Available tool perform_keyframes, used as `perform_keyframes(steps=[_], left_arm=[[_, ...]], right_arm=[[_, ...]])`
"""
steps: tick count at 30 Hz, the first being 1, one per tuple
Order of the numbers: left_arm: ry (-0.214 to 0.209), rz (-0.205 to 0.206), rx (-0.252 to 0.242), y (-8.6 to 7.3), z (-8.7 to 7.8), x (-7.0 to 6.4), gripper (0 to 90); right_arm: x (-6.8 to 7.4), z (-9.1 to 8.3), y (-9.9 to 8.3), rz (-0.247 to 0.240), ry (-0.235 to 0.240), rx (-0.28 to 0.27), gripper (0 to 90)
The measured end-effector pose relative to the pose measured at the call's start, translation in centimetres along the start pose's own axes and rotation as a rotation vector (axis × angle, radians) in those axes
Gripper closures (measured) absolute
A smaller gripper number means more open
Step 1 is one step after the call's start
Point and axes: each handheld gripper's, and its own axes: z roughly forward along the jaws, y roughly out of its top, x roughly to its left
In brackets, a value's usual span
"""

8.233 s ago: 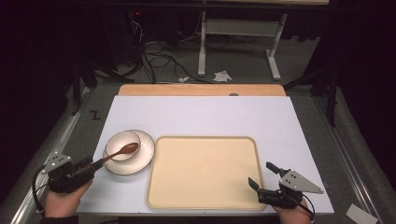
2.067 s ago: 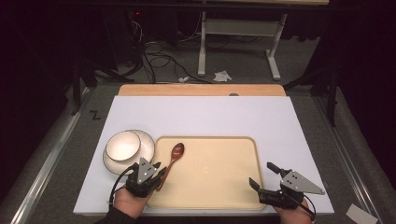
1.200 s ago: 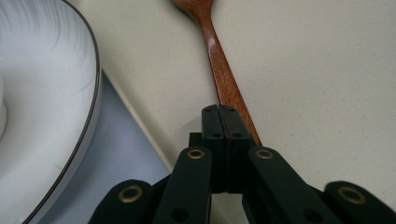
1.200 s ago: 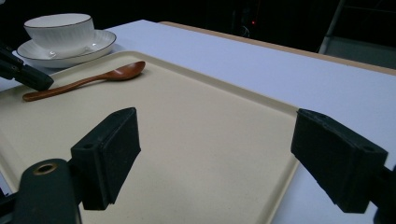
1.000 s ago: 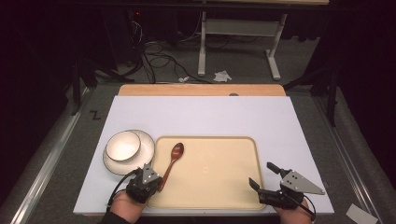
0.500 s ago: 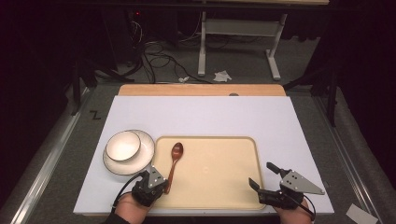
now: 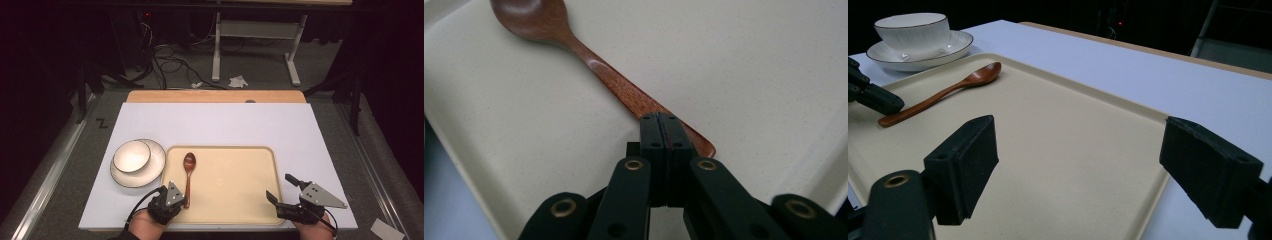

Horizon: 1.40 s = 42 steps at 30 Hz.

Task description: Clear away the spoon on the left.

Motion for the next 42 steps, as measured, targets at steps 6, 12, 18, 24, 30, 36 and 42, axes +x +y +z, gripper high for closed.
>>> perform_keyframes(steps=[6,12,18,24,30,36,42], left_arm=[[-0.011,0.024,-0.001,0.2,0.2,-0.7,90.0],[-0.023,0.04,-0.006,0.4,0.4,-1.3,89.1],[-0.033,0.056,-0.009,0.5,0.5,-1.8,76.8],[-0.032,0.052,-0.022,0.5,0.4,-1.7,53.6],[0.001,0.005,-0.104,0.5,-0.8,-0.2,38.5],[0.026,-0.036,-0.234,-0.1,-2.7,2.3,8.7],[0.039,-0.066,-0.348,-1.0,-4.5,3.8,0.0]], right_arm=[[0.0,0.0,0.0,-0.001,0.001,-0.001,16.8],[0.0,0.1,0.0,0.001,0.001,0.0,16.8],[0.0,0.1,0.0,0.0,0.001,0.0,16.8],[0.0,0.1,0.0,0.002,0.001,0.001,16.9],[0.0,0.0,0.0,0.003,0.001,0.001,16.9],[-0.1,0.0,0.0,0.006,0.001,-0.003,16.9],[-0.2,-0.2,0.0,0.012,-0.007,-0.007,16.9]])
